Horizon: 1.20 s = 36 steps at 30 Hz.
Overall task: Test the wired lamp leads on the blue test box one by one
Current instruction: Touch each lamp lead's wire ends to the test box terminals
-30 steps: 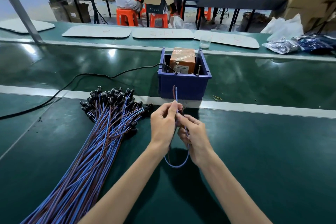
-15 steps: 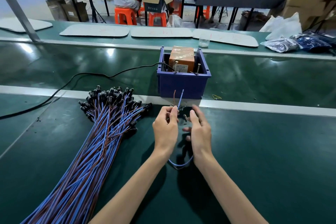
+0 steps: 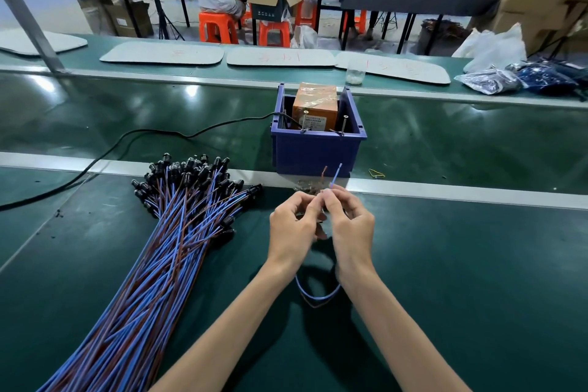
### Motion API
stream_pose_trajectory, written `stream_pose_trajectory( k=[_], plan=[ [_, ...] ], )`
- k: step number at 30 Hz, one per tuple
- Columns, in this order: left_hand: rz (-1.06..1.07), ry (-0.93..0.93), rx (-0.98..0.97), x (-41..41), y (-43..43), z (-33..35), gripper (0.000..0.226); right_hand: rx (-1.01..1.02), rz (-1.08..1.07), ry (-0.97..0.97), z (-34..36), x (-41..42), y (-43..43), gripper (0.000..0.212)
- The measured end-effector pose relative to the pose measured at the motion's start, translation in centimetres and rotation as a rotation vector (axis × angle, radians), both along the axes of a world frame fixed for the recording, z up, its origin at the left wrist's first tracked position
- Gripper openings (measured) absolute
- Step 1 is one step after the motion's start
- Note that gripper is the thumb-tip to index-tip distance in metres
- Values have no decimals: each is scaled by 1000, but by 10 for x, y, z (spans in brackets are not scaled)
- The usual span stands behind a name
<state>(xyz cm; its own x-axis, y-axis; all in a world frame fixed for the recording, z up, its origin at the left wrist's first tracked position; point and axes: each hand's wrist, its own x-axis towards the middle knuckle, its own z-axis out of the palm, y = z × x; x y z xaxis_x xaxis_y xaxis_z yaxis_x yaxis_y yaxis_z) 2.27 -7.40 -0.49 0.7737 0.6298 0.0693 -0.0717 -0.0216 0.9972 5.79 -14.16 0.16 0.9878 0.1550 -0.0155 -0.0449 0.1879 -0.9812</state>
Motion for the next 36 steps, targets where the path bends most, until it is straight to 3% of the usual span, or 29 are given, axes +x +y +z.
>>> stream_pose_trajectory(
  k=[13,21,31,36],
  plan=[
    [136,-25,23,9,21,13,27,11,-14,-61,8,19,-4,22],
    [-30,-71,9,5,1,18,30,35,109,-140,12,3,-5,19],
    [-119,-101,19,-2,-2,16,20,188,46,52,14,4,-4,20],
    [-53,-109,73,-4,-4,13,17,120,12,8,14,6,-7,15]
  ],
)
